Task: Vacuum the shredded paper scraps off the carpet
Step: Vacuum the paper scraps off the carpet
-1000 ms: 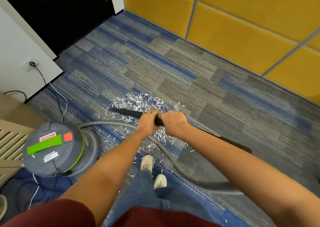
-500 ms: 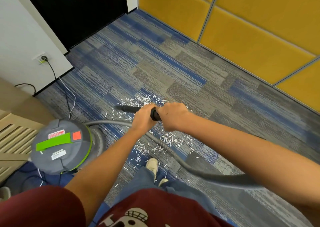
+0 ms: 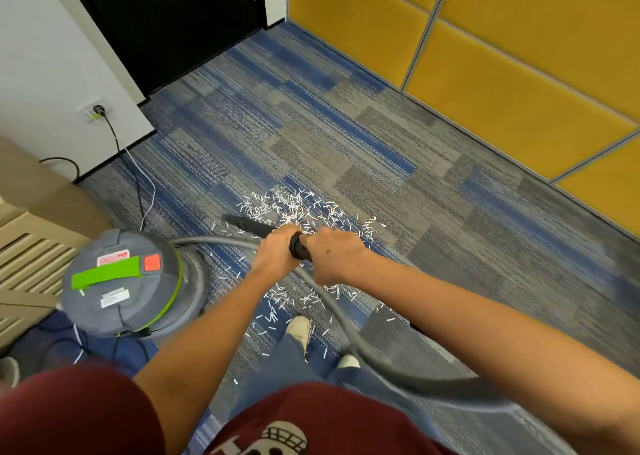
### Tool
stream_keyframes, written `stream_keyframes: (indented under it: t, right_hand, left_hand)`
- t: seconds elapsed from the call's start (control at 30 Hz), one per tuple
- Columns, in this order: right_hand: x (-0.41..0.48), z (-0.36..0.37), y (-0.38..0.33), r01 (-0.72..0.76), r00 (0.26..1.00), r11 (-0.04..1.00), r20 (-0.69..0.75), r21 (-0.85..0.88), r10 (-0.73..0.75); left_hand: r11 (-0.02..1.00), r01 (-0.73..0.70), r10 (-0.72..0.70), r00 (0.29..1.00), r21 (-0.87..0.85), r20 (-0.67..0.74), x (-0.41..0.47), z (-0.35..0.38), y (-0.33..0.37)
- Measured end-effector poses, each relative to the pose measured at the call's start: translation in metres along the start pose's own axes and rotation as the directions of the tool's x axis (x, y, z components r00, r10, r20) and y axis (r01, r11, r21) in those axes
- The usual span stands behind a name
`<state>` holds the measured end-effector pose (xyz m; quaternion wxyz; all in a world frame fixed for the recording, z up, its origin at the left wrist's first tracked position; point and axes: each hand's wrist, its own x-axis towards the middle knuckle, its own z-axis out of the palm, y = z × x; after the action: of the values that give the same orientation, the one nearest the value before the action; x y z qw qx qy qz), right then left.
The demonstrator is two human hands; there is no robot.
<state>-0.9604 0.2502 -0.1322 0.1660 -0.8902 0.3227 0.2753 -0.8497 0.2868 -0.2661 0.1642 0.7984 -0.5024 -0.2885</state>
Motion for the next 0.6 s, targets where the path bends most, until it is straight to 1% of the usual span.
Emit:
stream_keyframes:
  t: [0.2, 0.33, 0.5, 0.6]
  right_hand:
    - [-0.012, 0.013, 0.009, 0.064, 0.995, 0.986, 0.069, 0.155, -0.076]
    - [-0.01, 0.014, 0.011, 0.091, 0.992, 0.981, 0.073, 0.169, -0.105]
    - [-0.014, 0.018, 0.007, 0.118, 0.99, 0.983, 0.064, 0.142, -0.128]
    - [-0.008, 0.018, 0.006, 0.117, 0.99, 0.983, 0.066, 0.144, -0.127]
  left_hand:
    - [1.0, 0.0, 0.0, 1.0, -0.025, -0.013, -0.014, 0.011, -0.007]
    - [0.998, 0.006, -0.01, 0.998, -0.062, -0.058, -0.019, 0.013, -0.006]
    - [0.998, -0.006, -0.001, 0.995, -0.068, -0.099, -0.024, 0.019, -0.014]
    - [0.996, 0.025, -0.034, 0.994, -0.084, -0.105, -0.022, 0.019, -0.015]
